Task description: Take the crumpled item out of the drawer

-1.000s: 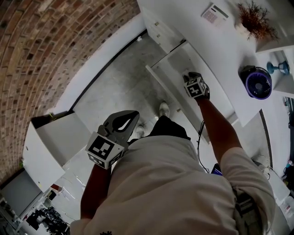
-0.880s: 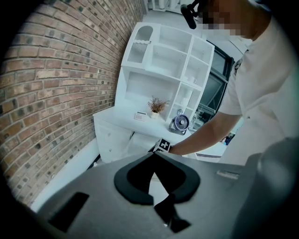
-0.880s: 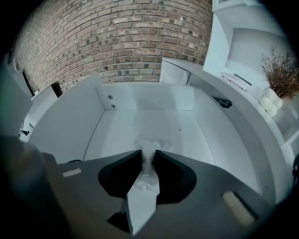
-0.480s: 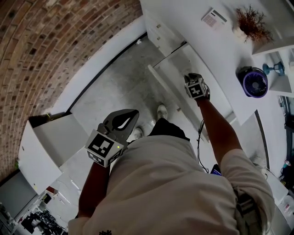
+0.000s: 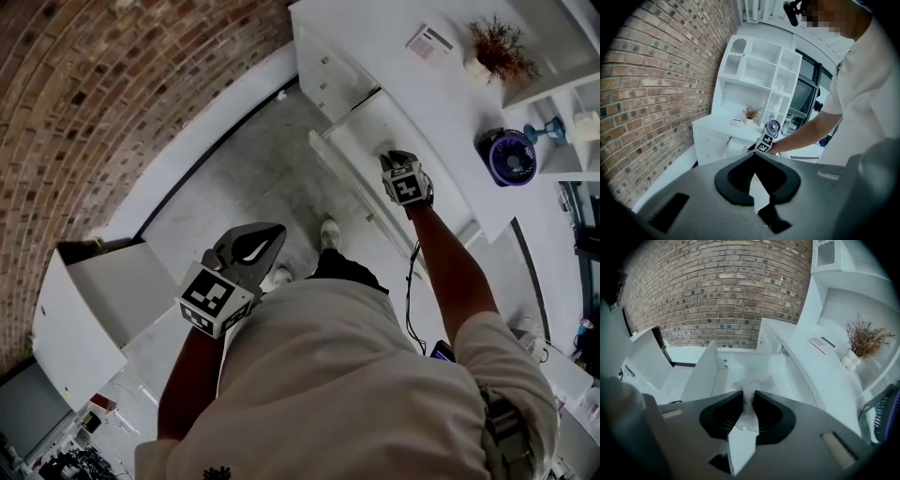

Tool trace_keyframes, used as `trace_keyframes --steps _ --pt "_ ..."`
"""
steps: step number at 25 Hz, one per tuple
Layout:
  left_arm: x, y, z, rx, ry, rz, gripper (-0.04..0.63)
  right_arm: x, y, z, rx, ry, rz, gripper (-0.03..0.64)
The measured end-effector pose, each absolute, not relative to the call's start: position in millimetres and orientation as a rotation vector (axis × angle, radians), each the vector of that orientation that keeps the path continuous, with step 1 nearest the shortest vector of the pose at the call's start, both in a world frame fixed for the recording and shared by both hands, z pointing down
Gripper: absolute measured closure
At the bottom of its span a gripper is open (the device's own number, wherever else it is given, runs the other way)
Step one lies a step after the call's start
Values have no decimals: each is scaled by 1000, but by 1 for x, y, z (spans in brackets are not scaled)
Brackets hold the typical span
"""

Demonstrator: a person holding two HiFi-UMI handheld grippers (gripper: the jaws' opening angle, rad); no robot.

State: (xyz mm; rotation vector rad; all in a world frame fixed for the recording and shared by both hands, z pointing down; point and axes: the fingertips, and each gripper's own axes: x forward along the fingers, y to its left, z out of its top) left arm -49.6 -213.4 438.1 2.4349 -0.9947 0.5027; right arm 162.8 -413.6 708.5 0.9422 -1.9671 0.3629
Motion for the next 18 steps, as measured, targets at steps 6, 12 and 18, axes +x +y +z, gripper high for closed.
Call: trace_keyframes --steps 6,12,18 --pt "-68 -189 433 2474 -964 479 589 155 -394 673 1002 -1986 335 528" --pt "-80 -163 429 2515 -926 459 589 144 -365 637 1052 -2016 336 529" --pt "-96 -135 427 2550 -896 435 589 125 -333 595 1085 -2065 293 532"
